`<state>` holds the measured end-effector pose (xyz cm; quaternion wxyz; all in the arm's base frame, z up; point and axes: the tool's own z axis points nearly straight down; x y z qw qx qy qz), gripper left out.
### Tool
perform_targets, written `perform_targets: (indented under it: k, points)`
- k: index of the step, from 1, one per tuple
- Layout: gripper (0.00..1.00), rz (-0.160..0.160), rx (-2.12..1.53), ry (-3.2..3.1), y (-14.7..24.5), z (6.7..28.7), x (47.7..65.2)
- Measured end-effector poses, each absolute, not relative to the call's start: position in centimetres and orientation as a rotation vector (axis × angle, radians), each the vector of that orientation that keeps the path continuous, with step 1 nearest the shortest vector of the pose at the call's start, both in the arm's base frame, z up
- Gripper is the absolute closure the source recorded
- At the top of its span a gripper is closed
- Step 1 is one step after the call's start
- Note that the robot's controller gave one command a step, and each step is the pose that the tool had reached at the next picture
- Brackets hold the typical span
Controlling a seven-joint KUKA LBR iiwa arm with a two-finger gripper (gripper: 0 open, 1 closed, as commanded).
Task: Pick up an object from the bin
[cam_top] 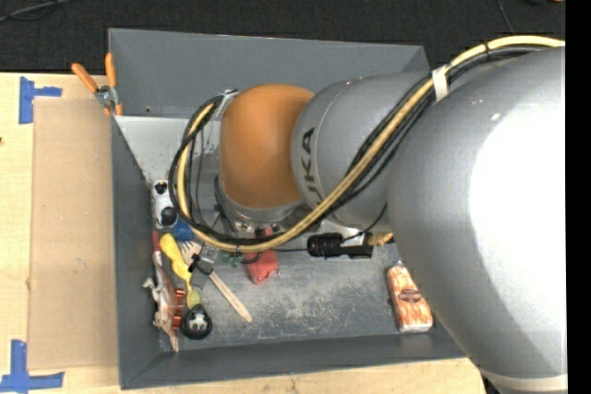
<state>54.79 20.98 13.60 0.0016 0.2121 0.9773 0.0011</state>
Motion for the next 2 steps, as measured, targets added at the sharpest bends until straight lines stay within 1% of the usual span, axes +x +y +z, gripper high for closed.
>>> perform_targets:
  k: [1,2]
  points:
    - [0.0,-0.007,0.713,3.07,23.3,9.7,57.3]
    - [0.0,0.001,1.026,2.972,21.7,7.0,55.6]
